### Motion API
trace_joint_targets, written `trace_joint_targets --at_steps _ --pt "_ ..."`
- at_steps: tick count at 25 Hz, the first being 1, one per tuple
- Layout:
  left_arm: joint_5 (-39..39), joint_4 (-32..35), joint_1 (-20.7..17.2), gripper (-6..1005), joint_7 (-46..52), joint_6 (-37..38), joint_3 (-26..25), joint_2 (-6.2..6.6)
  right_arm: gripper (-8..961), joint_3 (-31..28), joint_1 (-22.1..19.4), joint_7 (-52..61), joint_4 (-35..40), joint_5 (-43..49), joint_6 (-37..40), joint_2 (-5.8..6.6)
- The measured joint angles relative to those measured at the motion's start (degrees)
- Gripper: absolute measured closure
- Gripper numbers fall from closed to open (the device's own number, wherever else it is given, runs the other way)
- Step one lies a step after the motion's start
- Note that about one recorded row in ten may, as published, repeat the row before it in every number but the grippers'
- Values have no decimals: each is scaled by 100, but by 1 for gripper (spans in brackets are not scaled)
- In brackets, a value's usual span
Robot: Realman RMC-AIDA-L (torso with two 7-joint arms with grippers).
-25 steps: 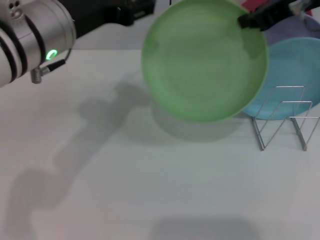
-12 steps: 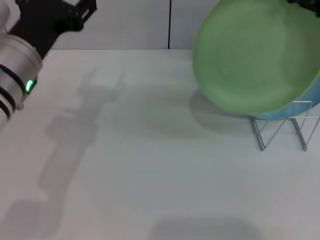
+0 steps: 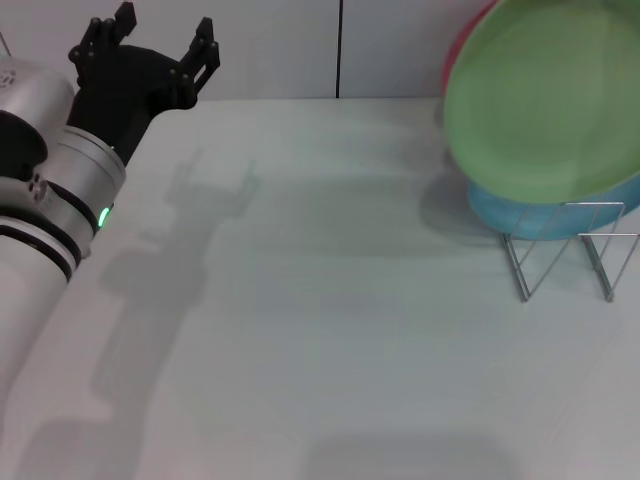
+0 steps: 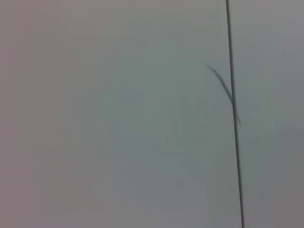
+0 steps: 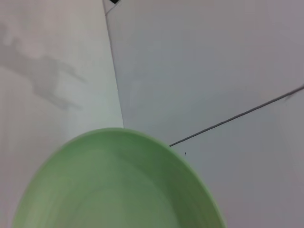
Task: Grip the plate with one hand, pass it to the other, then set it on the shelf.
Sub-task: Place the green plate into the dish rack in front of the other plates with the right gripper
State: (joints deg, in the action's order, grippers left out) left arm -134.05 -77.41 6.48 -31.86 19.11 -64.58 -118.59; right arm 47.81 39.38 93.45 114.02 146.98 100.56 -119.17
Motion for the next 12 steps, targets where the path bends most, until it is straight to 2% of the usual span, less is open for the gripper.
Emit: trace_joint_targets --at_steps 12 --pt "-2 235 149 206 152 125 57 -7 917 54 -373 -352 269 -153 50 -45"
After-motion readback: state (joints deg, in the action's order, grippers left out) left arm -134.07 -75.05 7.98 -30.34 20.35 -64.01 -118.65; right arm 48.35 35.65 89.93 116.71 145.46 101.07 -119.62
